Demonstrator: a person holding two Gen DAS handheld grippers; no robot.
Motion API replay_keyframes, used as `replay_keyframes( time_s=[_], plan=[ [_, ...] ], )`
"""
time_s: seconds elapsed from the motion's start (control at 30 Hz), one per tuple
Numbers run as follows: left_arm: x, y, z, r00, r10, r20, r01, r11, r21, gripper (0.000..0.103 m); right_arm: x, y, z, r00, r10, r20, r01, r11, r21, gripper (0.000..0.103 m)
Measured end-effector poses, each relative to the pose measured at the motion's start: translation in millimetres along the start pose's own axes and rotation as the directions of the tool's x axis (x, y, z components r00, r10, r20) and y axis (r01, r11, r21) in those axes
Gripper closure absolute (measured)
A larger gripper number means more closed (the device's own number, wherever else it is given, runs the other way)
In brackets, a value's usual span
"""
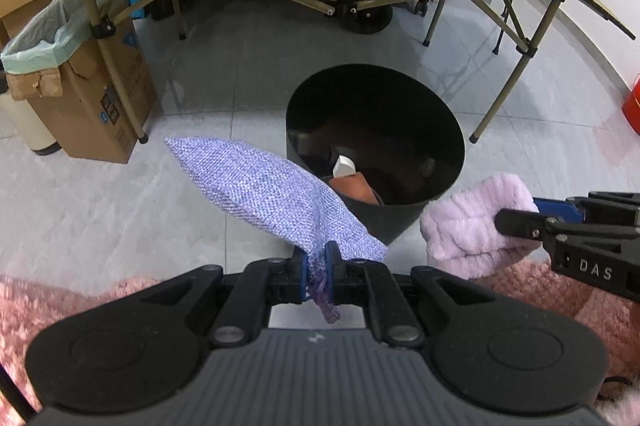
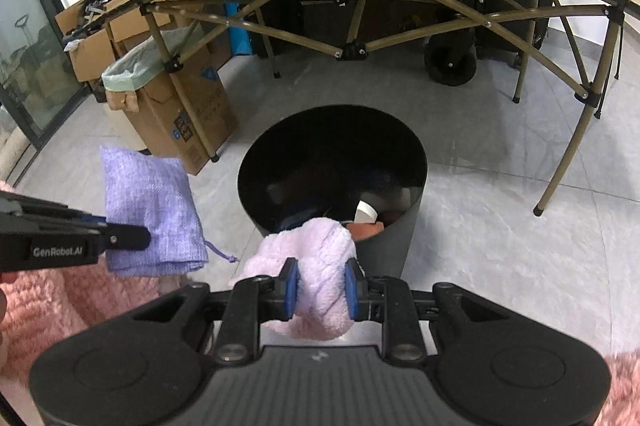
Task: Organize soft objects
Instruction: 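Open the right gripper to drop the pink headband into the bin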
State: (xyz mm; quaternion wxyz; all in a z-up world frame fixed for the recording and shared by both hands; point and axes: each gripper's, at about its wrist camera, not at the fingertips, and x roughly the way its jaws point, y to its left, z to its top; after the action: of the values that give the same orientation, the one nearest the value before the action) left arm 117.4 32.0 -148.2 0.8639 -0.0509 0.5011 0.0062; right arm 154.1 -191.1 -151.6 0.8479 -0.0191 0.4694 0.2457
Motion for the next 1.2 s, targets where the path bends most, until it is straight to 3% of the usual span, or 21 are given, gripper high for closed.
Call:
replay_keyframes(
  time_s=[0.6,1.2],
  plan=[
    [19,-7,53,0.992,0.087,0.090,-0.090,0.995,0.037,0.094,39,3,61,0.997,0.011,0.082,-0.006,0.998,-0.055,0.080],
    [56,4,104,0.975,0.151,0.162,-0.153,0.988,0.001,0.094,96,-15,99,0.993,-0.011,0.115,0.017,0.998,-0.056,0.080]
  ],
)
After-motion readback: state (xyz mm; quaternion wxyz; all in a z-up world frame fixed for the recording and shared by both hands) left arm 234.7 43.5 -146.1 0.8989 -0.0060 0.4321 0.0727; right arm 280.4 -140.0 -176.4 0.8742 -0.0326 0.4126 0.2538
